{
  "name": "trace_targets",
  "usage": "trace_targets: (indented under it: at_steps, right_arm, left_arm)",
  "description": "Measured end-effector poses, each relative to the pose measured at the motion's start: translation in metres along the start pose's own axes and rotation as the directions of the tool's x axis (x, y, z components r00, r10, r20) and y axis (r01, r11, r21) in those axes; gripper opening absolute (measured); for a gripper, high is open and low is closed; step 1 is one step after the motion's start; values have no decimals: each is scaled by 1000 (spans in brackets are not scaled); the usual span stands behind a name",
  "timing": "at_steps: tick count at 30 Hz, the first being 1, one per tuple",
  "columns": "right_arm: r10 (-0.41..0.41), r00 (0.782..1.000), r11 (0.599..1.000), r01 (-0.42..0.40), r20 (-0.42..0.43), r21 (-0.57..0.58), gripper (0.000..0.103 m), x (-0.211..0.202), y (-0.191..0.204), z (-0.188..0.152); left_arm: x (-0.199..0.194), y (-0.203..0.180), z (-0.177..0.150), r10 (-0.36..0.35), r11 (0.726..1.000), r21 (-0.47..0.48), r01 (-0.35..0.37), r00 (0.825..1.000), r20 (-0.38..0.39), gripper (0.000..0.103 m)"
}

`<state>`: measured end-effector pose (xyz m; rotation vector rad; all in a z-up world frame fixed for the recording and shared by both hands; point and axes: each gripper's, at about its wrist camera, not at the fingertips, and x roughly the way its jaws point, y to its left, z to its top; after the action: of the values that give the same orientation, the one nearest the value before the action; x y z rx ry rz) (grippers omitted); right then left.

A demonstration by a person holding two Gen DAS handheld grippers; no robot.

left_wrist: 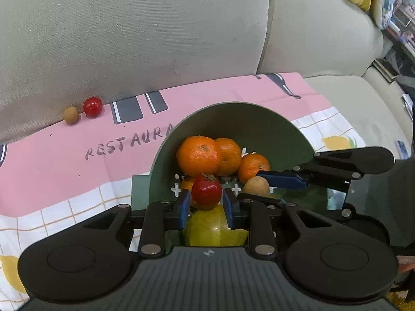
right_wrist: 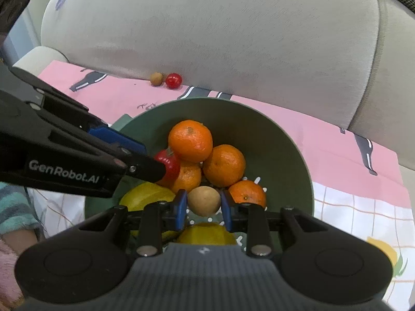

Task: Organize fruits
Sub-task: 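Open both tools to drop the tomato and nut into the colander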

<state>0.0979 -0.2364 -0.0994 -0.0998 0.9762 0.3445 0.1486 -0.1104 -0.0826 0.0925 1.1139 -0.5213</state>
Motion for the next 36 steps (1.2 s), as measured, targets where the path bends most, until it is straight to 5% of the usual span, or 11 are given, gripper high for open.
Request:
trace_targets:
  at_steps: [21,36]
  right_arm:
    - [32,999,999,-31,-20,5,25,19,-1,6]
    - [14,999,1000,-14,-45,9,26,18,0,7]
  left_arm:
    - [-3,10,-4,70,997,15,-70,998,-7,33]
    - [-16,15,-3,58,998,-7,-58,998,26,33]
